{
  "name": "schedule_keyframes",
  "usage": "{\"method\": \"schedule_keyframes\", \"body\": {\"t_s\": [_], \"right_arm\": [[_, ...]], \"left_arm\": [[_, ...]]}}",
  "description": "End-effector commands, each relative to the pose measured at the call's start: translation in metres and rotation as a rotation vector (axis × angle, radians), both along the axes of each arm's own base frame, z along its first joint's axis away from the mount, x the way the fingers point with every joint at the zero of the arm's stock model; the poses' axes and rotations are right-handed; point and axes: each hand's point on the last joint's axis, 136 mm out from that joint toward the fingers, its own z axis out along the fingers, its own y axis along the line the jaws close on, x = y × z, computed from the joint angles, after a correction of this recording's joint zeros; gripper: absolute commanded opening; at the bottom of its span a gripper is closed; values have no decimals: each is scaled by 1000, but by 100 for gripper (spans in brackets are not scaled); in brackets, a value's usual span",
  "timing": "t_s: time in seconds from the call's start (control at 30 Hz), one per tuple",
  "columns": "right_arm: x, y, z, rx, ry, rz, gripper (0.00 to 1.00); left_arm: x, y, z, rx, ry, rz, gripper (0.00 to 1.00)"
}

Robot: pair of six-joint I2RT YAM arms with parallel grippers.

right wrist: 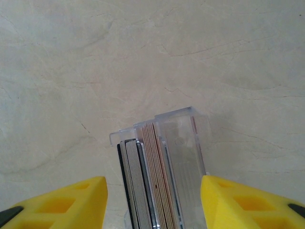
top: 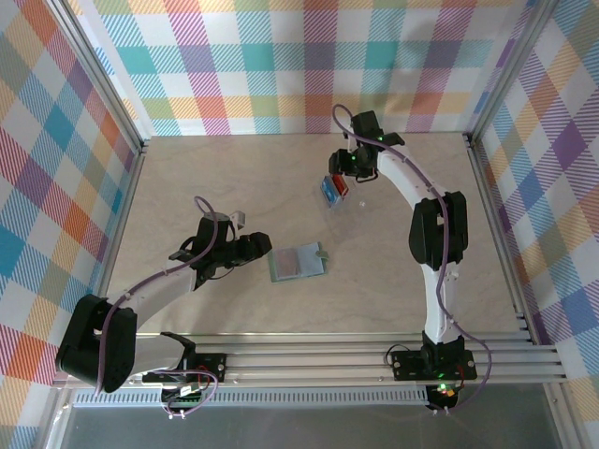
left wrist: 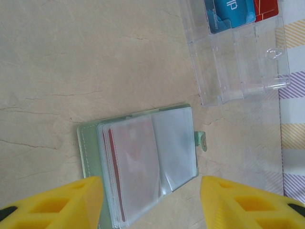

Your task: Put the credit cards into the card holder

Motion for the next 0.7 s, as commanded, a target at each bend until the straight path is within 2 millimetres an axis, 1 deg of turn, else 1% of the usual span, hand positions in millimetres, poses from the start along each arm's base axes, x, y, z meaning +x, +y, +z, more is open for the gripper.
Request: {"method": "schedule_keyframes", "body": {"t_s": [0.0,0.1,0.23,0.4,0.53,0.67], "right_arm": [[0,10,7,-20,-47,43,54],[1,18,8,-17,-61,65,55],[4,18,-1,-41,-23,67,55],[0,21,-15,-62,4,93,54],[-2,15,-26,-115,23,89,53],[-5,12,-27,-139,22,88,53]], "left_arm": [[1,1,1,-10,-2,4,56],[1,2,-1,-1,0,8,56],[2,1,-4,0,10,6,56],[2,3,-6,9,12,10,56],[2,3,-7,11,16,12,56],[3,3,-8,11,16,11,56]]}}
